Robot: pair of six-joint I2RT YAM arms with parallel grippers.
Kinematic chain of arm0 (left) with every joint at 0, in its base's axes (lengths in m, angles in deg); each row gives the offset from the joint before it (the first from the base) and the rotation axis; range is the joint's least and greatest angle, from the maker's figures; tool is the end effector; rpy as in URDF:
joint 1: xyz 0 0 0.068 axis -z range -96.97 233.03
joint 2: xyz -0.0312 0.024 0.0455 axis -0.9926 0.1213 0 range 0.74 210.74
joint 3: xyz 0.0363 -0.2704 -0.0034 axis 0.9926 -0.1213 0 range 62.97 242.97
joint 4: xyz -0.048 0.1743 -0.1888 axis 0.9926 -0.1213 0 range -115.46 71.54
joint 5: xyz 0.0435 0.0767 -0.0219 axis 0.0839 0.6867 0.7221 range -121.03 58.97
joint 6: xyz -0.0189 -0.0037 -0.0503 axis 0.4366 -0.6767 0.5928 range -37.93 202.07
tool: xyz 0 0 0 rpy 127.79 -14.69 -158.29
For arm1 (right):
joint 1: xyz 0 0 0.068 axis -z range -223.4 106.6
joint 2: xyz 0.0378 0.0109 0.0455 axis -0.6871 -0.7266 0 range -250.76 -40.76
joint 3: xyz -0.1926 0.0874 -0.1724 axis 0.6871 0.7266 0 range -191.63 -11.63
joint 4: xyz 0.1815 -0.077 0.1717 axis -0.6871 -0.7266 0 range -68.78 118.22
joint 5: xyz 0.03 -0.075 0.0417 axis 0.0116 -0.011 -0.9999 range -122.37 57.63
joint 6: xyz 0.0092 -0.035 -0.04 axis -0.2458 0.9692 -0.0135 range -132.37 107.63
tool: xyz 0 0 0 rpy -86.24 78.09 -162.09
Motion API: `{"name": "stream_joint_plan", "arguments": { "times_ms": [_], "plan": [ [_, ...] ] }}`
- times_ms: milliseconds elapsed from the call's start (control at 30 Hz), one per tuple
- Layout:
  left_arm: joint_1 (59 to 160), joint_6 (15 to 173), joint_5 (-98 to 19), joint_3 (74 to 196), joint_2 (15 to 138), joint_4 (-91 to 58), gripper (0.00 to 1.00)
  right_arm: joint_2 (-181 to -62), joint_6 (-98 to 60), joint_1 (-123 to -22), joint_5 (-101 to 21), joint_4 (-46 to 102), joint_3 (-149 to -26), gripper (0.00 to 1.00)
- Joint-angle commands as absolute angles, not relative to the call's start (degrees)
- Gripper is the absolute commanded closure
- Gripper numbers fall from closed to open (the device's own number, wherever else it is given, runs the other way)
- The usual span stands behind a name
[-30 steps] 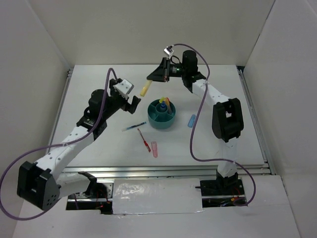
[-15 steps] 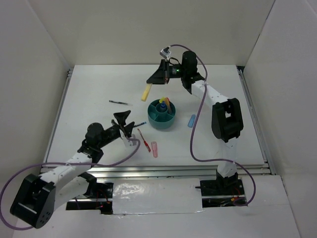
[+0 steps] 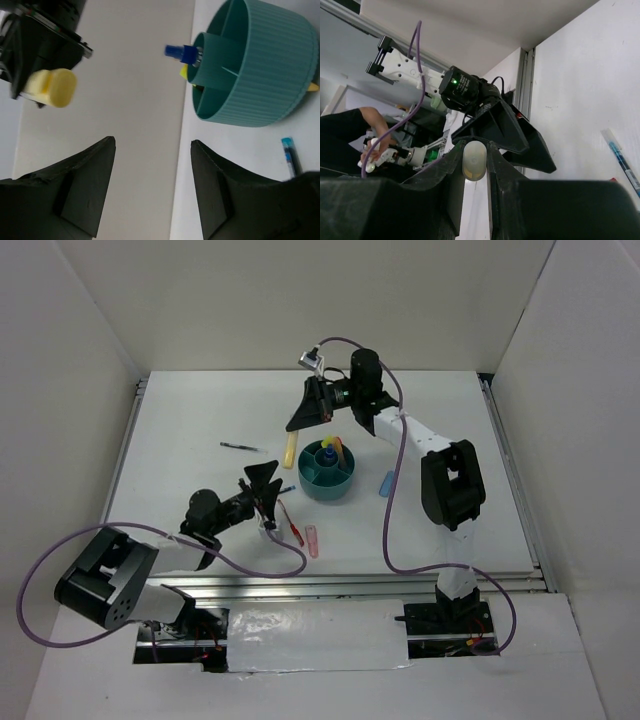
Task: Sort the stationery into containers
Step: Place the pen in the storage box.
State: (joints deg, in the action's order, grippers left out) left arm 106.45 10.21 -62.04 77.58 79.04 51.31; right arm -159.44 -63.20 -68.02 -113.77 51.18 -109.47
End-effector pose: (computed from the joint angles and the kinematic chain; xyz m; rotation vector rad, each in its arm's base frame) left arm 0.2062 -0.1093 0.1902 1.3448 0.6334 0.2888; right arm 0.4183 0.2304 0.3171 -0.9687 1.7729 1.9823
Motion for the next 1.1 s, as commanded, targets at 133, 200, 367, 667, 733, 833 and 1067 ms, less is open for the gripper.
{"name": "stream_joint_plan", "arguments": {
  "times_ms": [133, 200, 367, 667, 733, 833, 1067],
  "plan": [
    [107.4, 9.5, -67.2, 78.3, 73.9, 83.6, 0.27, -156.3, -61.7, -68.0, -115.2, 51.2, -109.1, 1.00],
    [107.6, 8.9, -66.8, 78.1, 72.9, 83.8, 0.27, -156.3, -61.9, -67.9, -114.9, 50.8, -109.0, 1.00],
    [108.5, 7.6, -67.5, 78.5, 68.8, 78.9, 0.25, -157.9, -62.5, -68.4, -115.0, 50.0, -110.2, 1.00],
    [109.2, 4.6, -70.4, 79.4, 68.7, 78.5, 0.27, -158.4, -63.3, -69.7, -116.0, 50.5, -111.2, 1.00],
    [109.2, 3.4, -71.4, 79.9, 69.2, 78.4, 0.29, -158.5, -63.6, -69.9, -116.3, 50.5, -111.4, 1.00],
    [109.2, 2.4, -72.1, 80.5, 69.6, 78.0, 0.32, -158.3, -63.6, -70.1, -116.3, 50.4, -111.3, 1.00],
    [109.1, 1.5, -74.4, 81.9, 70.9, 77.8, 0.42, -158.4, -63.4, -70.6, -116.3, 49.9, -111.2, 1.00]
  ]
}}
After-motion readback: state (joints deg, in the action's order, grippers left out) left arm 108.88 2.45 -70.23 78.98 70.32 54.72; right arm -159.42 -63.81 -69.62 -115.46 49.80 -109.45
